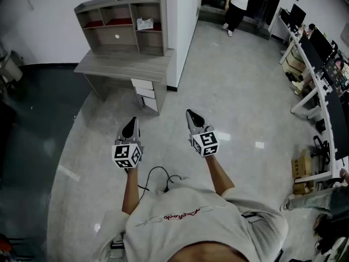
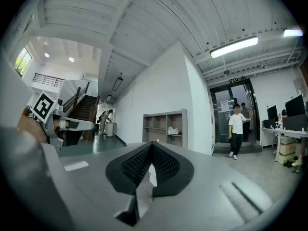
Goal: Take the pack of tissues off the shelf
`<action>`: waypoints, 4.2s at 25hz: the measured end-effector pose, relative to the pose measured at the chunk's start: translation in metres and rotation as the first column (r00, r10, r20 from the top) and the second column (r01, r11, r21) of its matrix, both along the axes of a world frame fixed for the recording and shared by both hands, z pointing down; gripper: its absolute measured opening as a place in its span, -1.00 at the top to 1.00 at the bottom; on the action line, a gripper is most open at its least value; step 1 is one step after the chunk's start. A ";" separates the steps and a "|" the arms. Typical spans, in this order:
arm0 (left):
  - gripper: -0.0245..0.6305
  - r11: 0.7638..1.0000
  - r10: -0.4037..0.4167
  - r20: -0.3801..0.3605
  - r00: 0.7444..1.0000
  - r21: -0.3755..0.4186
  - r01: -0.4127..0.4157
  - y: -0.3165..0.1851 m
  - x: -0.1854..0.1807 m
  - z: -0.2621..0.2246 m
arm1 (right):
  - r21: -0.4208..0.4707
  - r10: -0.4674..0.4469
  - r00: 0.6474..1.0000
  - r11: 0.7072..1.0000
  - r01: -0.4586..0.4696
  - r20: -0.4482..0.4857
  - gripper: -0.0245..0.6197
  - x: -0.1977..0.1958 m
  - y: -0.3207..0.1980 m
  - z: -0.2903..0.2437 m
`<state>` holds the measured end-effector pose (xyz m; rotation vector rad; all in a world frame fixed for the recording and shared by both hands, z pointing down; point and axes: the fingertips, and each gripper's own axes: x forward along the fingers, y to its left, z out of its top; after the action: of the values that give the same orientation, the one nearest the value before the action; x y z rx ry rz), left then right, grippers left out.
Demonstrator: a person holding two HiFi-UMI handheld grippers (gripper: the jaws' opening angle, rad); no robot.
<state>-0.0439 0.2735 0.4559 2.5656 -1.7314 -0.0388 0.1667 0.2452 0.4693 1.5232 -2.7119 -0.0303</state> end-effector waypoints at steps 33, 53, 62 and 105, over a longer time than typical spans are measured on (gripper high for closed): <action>0.92 0.997 -0.075 0.033 0.997 -0.016 0.076 -0.020 0.067 0.004 | -0.014 -0.072 0.997 0.997 0.072 0.021 0.90 0.078 -0.021 0.005; 0.92 1.000 -0.012 -0.008 1.000 -0.021 0.012 -0.135 0.018 0.023 | -0.012 -0.040 0.999 0.999 0.040 0.004 0.90 0.009 -0.124 0.013; 0.92 1.000 0.024 -0.033 0.999 -0.020 -0.024 -0.229 -0.065 0.016 | -0.008 -0.002 1.000 1.000 0.002 -0.003 0.90 -0.073 -0.211 0.000; 0.92 0.993 0.080 -0.013 0.997 -0.083 -0.080 -0.598 -0.114 0.039 | -0.046 -0.046 0.999 0.998 0.047 0.027 0.90 -0.167 -0.590 0.023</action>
<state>-0.1581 -0.3240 0.4946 2.5677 -1.5897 0.0235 0.0002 -0.3449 0.4919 1.4581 -2.7468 0.0514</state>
